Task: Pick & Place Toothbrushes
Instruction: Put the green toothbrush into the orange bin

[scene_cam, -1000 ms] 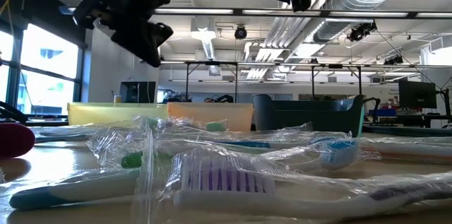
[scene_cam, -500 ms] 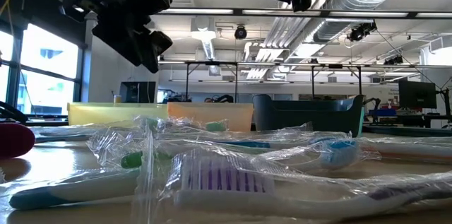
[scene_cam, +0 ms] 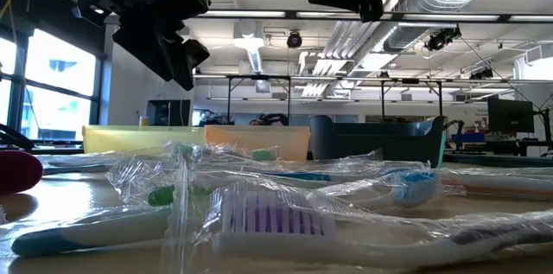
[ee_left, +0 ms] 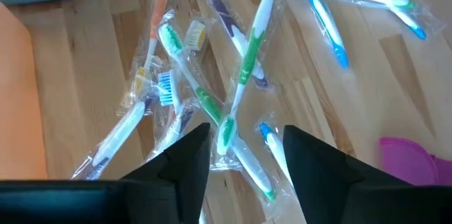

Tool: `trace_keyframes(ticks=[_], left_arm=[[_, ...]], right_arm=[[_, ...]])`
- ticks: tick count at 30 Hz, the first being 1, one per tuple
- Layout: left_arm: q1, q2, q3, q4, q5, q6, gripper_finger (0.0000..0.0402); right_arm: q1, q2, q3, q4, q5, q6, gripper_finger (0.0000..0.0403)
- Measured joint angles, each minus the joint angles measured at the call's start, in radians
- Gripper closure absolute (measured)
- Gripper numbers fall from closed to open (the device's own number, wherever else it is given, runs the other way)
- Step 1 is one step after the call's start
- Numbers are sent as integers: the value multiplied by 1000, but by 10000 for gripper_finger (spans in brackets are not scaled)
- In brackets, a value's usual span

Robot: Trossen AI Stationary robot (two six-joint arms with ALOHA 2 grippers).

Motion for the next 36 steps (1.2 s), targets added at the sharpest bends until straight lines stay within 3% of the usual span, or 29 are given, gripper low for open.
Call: trace_keyframes(ticks=[25, 36], left_arm=[[0, 10, 0, -14, -78, 83, 226], [-69, 125, 0, 102, -104, 66, 226]], right_arm=[[0, 0, 0, -5, 0, 11, 283], [0, 0, 0, -33, 0, 12, 283]])
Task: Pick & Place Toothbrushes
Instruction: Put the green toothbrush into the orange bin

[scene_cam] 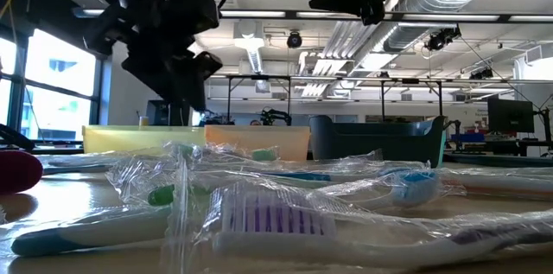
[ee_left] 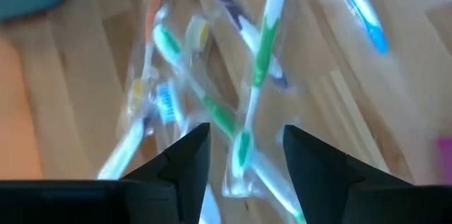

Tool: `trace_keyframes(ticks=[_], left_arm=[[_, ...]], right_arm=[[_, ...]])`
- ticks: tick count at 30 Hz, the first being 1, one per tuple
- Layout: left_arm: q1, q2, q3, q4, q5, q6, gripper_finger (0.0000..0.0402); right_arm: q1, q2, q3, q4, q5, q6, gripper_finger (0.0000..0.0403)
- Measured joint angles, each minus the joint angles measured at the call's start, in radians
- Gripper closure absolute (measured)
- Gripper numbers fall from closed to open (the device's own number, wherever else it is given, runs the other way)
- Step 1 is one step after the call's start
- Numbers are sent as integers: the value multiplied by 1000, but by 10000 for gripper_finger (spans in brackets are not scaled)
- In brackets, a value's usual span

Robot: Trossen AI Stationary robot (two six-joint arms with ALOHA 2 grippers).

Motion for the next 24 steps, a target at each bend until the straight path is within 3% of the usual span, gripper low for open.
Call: trace_keyframes(ticks=[4, 24], left_arm=[[-18, 25, 0, -7, -53, -2, 226], [-25, 85, 0, 17, -77, -38, 226]], right_arm=[[0, 0, 0, 0, 0, 1, 283], [0, 0, 0, -17, 0, 3, 283]])
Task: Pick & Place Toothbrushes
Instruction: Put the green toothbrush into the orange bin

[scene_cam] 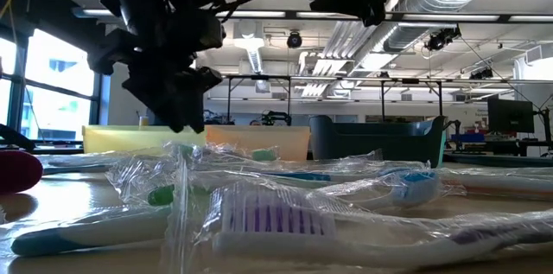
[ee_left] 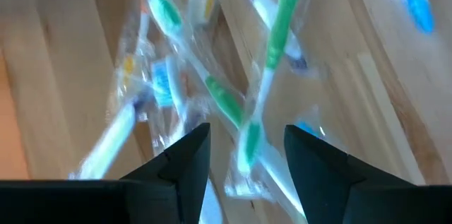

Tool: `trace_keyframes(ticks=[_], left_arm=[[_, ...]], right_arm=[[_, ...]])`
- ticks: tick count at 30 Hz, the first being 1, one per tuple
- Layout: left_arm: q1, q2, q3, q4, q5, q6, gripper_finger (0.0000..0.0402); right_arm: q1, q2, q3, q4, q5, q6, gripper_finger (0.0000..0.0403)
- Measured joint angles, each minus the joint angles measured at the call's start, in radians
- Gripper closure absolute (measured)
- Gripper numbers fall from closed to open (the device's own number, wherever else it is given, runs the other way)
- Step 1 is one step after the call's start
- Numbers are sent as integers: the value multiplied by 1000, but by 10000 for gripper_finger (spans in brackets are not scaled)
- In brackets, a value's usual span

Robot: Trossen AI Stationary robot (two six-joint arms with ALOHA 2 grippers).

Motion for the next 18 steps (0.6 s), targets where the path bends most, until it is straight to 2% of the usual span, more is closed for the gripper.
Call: trace_keyframes(ticks=[9, 18], left_arm=[[0, 68, 0, -3, -5, -23, 226], [0, 79, -1, -4, -4, -27, 226]], right_arm=[[0, 0, 0, -31, 0, 0, 283], [0, 0, 0, -41, 0, 0, 283]])
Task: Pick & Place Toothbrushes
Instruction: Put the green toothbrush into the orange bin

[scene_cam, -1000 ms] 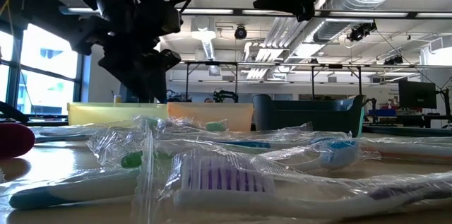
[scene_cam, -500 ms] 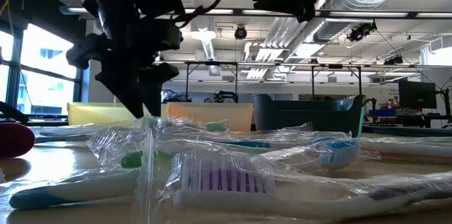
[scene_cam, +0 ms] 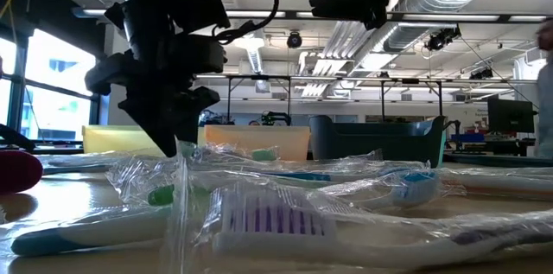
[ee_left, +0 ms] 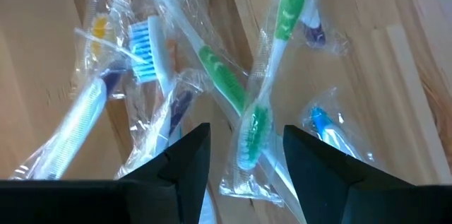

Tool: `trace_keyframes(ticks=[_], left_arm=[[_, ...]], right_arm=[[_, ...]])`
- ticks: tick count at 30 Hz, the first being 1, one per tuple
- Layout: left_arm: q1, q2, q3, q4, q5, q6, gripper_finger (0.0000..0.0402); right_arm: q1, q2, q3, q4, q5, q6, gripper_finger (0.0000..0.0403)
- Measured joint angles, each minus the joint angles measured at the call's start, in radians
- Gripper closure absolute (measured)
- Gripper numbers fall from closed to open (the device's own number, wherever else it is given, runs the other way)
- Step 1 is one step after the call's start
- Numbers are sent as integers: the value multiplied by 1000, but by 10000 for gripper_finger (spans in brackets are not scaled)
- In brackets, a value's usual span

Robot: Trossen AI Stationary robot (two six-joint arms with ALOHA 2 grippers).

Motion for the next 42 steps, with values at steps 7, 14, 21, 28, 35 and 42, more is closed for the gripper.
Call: trace_keyframes(ticks=[7, 14, 21, 28, 35, 42], left_arm=[[0, 0, 0, -2, 1, 0, 232], [0, 0, 0, -1, 14, -1, 289], [2, 0, 0, -2, 18, -23, 325], [2, -1, 0, -3, 19, -24, 350], [2, -1, 0, -21, 22, -23, 385], [2, -3, 1, -57, 27, -21, 400]], right_arm=[[0, 0, 0, 0, 0, 0, 283], [0, 0, 0, 0, 0, 0, 283], [0, 0, 0, 0, 0, 0, 283], [0, 0, 0, 0, 0, 0, 283], [0, 0, 0, 0, 0, 0, 283], [0, 0, 0, 0, 0, 0, 283]])
